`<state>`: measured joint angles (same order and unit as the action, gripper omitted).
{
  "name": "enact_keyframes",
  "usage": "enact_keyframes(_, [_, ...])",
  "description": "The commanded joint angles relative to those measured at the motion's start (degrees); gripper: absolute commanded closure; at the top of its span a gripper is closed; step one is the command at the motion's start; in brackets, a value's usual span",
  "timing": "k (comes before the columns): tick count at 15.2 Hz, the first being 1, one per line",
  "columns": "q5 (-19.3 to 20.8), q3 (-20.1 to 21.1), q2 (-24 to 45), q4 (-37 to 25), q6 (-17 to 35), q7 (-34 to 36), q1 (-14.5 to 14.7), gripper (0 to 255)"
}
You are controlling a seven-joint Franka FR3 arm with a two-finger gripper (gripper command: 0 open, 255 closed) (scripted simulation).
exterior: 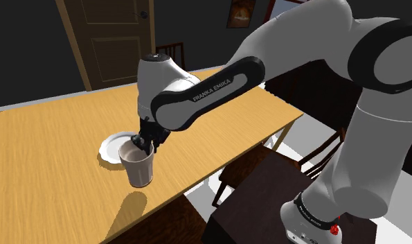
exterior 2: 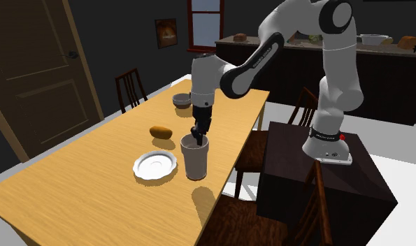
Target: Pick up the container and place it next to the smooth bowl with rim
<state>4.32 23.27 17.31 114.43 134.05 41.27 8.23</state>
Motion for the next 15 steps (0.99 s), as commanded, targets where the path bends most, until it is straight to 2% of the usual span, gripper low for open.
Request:
enact_keyframes(1, [-0.50, 0.24, -0.99, -0.49, -1.38, -0.23, -0.15, 255])
enact_keyframes(15, [-3.18, 1.10, -6.23, -5.21, -10.93, -1.57, -0.97, 255])
